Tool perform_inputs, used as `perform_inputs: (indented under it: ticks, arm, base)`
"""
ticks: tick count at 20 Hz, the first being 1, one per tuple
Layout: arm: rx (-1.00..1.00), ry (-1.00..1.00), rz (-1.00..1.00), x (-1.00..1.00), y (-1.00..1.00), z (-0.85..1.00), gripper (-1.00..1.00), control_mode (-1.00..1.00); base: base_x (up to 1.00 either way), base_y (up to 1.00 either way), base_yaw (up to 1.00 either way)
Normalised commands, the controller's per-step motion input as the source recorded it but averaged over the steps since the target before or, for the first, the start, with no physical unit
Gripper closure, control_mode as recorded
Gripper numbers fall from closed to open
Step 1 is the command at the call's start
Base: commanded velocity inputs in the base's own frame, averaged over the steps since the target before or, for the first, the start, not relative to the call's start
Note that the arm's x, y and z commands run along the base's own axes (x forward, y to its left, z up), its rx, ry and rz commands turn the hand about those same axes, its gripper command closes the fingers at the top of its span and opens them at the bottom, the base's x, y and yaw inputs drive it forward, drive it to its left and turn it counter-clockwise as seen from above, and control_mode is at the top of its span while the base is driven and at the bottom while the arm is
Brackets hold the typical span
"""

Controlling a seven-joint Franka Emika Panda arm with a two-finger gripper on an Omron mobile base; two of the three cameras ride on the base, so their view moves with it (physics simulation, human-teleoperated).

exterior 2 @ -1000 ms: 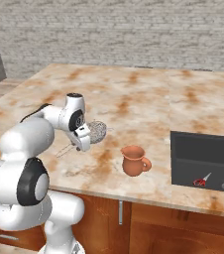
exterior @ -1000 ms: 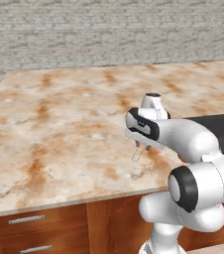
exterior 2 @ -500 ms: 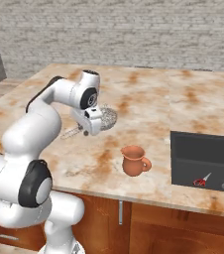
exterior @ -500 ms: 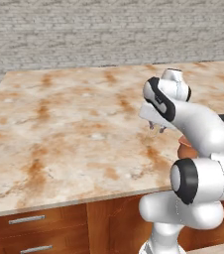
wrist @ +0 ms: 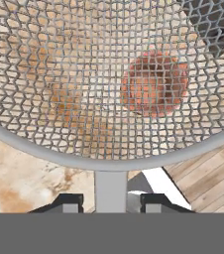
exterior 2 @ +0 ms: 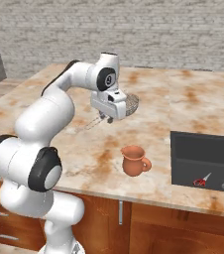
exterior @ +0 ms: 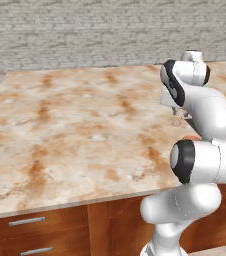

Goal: Pick the strainer and jug and place them in the sink. Then turn on the water.

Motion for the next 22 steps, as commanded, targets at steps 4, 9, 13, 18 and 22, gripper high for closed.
perform_inputs:
  ticks: [4,9,13,18,22]
  arm:
    - [-0.07,0.12,-0.09,0.13,-1.0,0.0,1.0,-1.0]
    - [-0.13,0.08,-0.09,0.31,-1.0,-0.09,1.0,-1.0]
    - [-0.12,-0.09,-0.04,0.01,-0.99,-0.49,1.0,-1.0]
    - [-0.05,0.05,-0.26,0.0,-1.0,-0.33,1.0,-1.0]
    - [0.0,0.07,-0.16,0.17,-0.94,-0.13,1.0,-1.0]
  base:
    - [0.0,0.0,0.0]
    - [0.0,0.0,0.0]
    - [0.0,0.0,0.0]
    - [0.0,0.0,0.0]
    - [0.0,0.0,0.0]
